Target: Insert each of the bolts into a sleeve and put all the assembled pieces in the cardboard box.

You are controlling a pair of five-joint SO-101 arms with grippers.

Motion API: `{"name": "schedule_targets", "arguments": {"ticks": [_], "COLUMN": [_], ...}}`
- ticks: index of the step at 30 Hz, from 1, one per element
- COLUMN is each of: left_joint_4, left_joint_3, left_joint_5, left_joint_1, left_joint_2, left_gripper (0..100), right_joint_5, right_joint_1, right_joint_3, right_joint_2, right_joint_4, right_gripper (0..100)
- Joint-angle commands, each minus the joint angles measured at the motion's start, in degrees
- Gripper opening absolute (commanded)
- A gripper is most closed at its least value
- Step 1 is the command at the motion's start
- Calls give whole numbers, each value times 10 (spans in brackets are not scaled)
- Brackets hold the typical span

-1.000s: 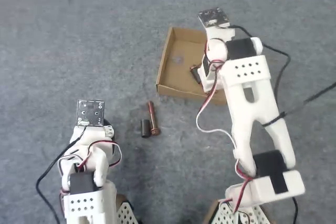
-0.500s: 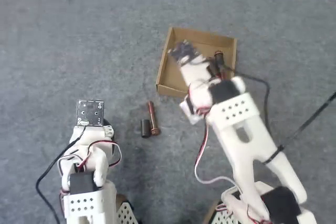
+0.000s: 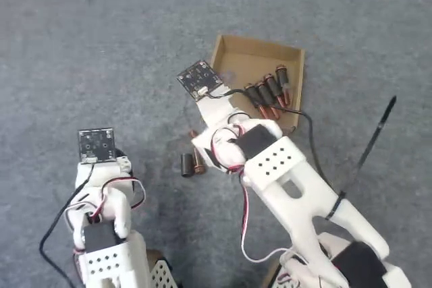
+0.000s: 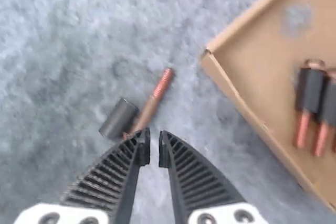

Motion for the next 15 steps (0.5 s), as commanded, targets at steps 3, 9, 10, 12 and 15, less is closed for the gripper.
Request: {"name": "schedule_targets", "arguments": {"ticks": [3, 9, 10, 12, 15], "left_joint_4": [-15, -24, -33, -56, -105], "left_joint_3": [-10, -32, -40, -58, -95], "left_joint_5": [-4, 6, 8, 8, 8], "left_joint_1": [-20, -40, -42, -50, -62], "left_joint_2": [-6, 32, 55, 118, 239], "left_gripper": [13, 13, 13, 12, 12], "right_joint_5": [-47, -80, -83, -85, -86], "right_joint_1": [-6, -39, -46, -60, -80], "right_joint_3": [-4, -8, -8, -8, -8], "right_joint_2": [90, 153, 153, 153, 153], "right_joint_4": [-62, -115, -118, -121, -121], "right_gripper": [7, 7, 7, 7, 7]}}
